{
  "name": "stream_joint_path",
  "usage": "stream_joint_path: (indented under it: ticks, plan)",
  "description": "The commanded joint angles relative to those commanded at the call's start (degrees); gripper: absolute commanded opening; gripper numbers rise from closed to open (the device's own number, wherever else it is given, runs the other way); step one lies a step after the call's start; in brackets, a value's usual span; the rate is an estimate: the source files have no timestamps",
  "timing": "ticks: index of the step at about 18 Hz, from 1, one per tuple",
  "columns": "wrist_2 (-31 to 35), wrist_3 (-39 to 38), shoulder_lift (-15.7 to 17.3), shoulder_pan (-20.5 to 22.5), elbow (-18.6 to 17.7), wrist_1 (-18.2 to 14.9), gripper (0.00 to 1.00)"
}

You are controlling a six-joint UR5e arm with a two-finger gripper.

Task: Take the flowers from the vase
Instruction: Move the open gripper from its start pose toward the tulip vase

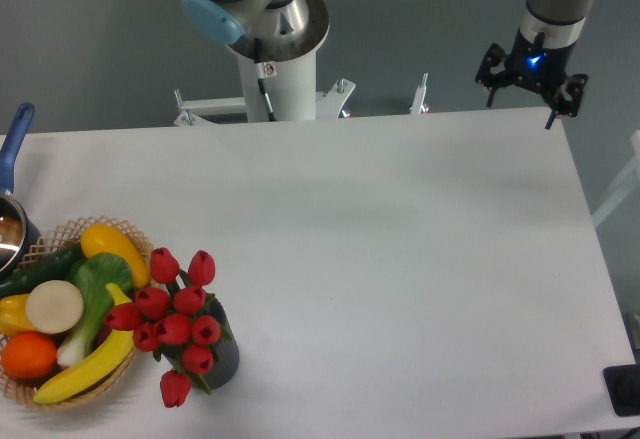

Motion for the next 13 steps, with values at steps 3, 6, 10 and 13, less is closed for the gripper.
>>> stream_joint_path:
  ticks: [3, 6, 10, 13]
  plan:
    - [0.09, 0.0, 0.26, -0.26, -0.35, -0.17, 1.0]
    - [-0.52, 0.0, 0.96, -0.35, -2.98, 0.09, 1.0]
    - [-8.41, -0.26, 5.26, 1.14, -7.9, 0.61, 1.0]
    - [-15.1, -2.02, 9.48, 1.84, -11.06, 0.97, 1.0]
